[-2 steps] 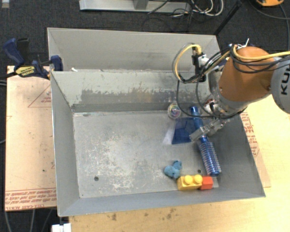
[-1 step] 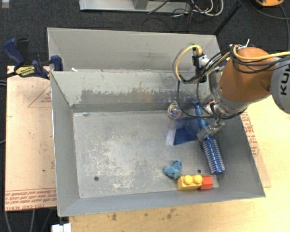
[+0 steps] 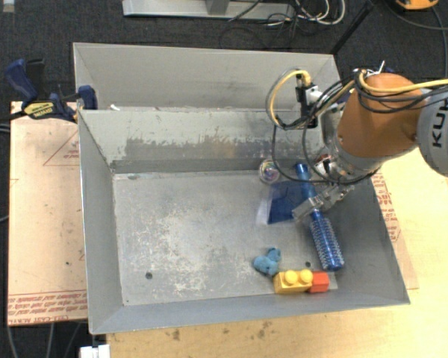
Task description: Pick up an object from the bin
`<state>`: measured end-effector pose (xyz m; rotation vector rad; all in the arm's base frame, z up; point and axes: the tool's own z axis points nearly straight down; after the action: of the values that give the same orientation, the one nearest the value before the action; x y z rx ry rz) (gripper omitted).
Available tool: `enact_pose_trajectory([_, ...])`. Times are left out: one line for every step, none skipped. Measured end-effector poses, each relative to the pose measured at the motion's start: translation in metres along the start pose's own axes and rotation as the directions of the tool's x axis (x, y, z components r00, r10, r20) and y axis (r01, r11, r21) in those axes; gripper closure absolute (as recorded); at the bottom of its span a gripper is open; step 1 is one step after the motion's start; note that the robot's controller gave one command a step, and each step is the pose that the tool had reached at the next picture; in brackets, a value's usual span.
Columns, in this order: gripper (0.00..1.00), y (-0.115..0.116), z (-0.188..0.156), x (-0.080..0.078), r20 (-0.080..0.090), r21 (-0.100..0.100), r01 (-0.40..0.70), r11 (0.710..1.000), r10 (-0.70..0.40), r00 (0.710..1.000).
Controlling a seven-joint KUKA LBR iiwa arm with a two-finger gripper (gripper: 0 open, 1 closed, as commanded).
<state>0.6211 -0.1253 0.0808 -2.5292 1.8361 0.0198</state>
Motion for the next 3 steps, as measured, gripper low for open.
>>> enact_pose_trajectory([0.00, 0.0074, 0.0075, -0.0113, 0.000, -0.006, 0.520, 0.854, -0.520, 0.854])
enact_pose_trajectory([1.00, 0.0049, 0.0069, -0.0144, 0.000, 0.004, 0.520, 0.854, -0.520, 0.854])
enact_pose_trajectory([0.00, 0.0068, 0.0086, -0.0132, 0.001, -0.001, 0.523, 0.853, -0.523, 0.853])
